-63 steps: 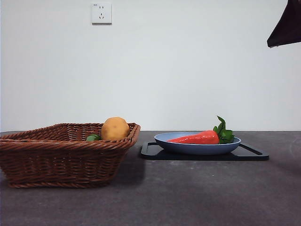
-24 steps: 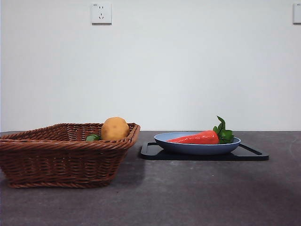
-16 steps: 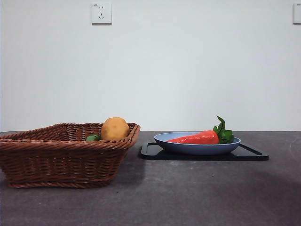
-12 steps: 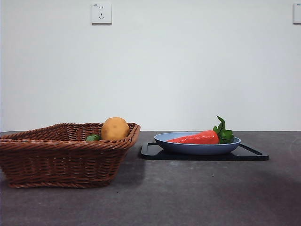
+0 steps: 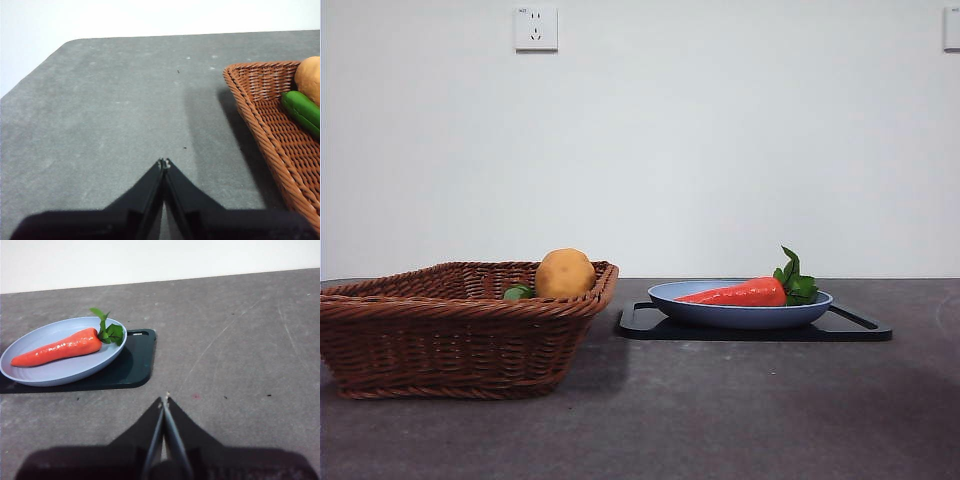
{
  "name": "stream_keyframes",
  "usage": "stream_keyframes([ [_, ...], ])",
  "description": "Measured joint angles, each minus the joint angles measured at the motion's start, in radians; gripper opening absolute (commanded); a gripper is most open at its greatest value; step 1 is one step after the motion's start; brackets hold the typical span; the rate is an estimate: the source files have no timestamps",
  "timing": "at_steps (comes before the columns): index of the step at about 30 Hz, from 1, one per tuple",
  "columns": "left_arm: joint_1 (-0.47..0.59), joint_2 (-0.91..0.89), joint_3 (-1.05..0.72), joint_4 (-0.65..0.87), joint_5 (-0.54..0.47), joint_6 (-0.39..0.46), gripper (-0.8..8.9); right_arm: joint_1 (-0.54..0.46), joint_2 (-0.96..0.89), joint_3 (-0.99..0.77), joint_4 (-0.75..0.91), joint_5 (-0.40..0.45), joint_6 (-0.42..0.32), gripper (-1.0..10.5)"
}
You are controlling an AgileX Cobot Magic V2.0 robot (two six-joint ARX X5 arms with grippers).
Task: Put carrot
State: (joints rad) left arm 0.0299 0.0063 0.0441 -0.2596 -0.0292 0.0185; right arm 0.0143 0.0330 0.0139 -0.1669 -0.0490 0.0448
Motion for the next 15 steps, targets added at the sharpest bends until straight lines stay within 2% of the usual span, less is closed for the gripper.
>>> stream_keyframes([
  [15, 0.000, 0.000, 0.000, 0.000, 0.000, 0.000, 0.08, 0.000, 0.001, 0.000, 0.000, 0.000, 0.008, 0.0],
])
